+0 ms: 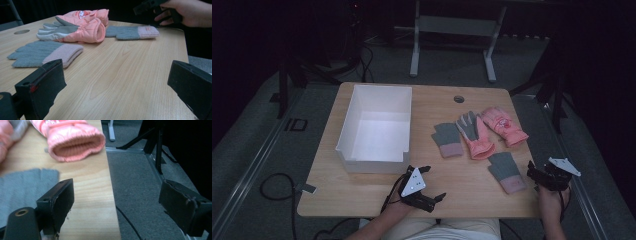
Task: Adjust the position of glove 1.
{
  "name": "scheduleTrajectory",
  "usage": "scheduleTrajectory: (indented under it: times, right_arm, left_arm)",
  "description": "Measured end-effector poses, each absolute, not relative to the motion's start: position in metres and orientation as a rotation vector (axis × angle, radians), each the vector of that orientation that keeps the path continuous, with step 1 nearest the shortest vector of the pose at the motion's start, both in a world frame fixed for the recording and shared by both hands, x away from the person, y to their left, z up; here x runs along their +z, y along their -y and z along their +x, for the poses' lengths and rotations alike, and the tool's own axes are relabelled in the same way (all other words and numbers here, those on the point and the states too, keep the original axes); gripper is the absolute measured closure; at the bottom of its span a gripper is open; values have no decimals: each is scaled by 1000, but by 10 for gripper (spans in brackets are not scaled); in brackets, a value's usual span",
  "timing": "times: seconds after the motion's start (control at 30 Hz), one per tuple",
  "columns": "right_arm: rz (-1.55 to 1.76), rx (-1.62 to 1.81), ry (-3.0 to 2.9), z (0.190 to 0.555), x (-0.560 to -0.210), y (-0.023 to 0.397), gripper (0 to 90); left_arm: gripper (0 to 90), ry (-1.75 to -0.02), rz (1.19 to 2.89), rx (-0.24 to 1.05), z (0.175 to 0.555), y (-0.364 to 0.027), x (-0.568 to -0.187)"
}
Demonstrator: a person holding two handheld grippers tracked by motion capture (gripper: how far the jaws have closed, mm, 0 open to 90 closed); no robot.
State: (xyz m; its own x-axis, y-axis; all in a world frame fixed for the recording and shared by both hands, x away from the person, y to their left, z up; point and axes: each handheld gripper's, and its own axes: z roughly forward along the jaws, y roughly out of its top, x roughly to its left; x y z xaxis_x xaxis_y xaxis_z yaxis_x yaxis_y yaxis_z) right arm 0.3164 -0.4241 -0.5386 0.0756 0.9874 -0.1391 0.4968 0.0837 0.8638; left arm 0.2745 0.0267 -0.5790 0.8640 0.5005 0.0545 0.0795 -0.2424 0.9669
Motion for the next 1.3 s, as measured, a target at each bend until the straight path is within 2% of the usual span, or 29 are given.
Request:
scheduleTrajectory:
  times: [0.53, 0.83, 0.97, 1.3]
  right_arm:
    - [1461, 786, -1541, 322, -512, 404, 128]
    - [1579, 840, -1630, 338, -495, 400, 137]
    - [1550, 818, -1642, 344, -490, 392, 113]
    - [1506, 919, -1685, 359, -464, 368, 126]
  left_arm:
    - [7, -435, 1783, 414, 274, -27, -579]
    - [7, -431, 1786, 410, 275, -27, -579]
    - [7, -430, 1783, 412, 274, -27, -579]
    - [7, -434, 1781, 410, 274, -27, -579]
